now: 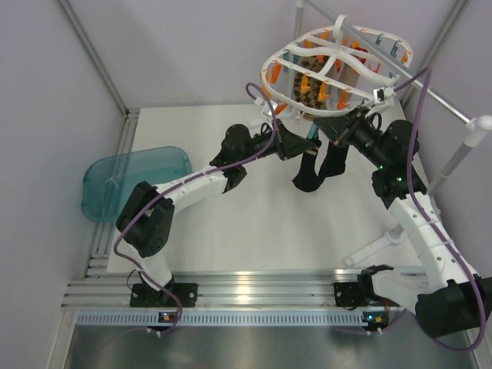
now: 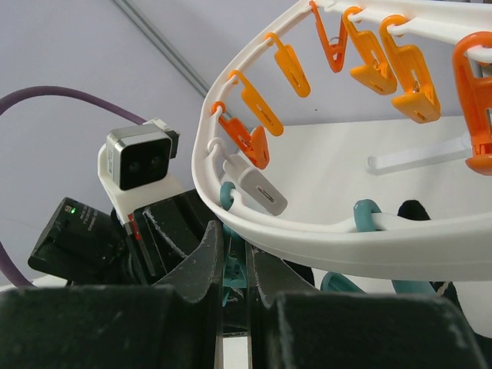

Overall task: Clip the socks to the hanger
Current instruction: Clamp the sock onto the hanger.

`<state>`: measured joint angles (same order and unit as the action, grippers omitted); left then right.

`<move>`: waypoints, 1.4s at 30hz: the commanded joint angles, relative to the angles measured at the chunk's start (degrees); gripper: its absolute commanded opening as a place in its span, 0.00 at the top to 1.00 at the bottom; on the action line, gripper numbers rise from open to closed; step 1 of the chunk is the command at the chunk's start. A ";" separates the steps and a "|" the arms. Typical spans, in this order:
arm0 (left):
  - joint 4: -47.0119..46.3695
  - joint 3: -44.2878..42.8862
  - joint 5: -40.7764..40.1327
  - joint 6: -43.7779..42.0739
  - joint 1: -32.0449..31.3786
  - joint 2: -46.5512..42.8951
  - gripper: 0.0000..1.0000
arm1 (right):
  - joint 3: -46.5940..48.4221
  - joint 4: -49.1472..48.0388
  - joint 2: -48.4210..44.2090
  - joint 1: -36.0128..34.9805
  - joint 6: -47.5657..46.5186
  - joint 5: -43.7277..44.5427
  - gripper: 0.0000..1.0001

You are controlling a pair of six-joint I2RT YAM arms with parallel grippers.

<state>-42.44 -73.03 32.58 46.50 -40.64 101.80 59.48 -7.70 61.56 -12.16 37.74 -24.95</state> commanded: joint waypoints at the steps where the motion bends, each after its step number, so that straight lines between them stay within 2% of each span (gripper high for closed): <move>1: -4.58 -1.85 0.65 -0.80 -0.23 -0.81 1.00 | -0.59 -2.58 -1.27 0.56 -0.12 -2.30 1.00; 12: -7.31 -3.17 2.14 1.31 -0.31 -1.87 1.00 | -1.56 -1.26 -2.50 0.56 -3.37 -0.89 1.00; 25: -11.00 -2.99 7.76 2.37 -1.10 -2.22 1.00 | -2.18 -1.08 -3.46 0.56 -4.95 3.33 1.00; 42: -9.17 -5.89 3.38 -1.06 -0.49 -1.52 1.00 | -1.57 0.76 -4.52 0.56 -6.18 -0.36 1.00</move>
<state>-46.72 -75.22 38.74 47.46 -41.63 101.80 57.74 -7.94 57.87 -11.81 32.60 -23.14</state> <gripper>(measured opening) 0.093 0.058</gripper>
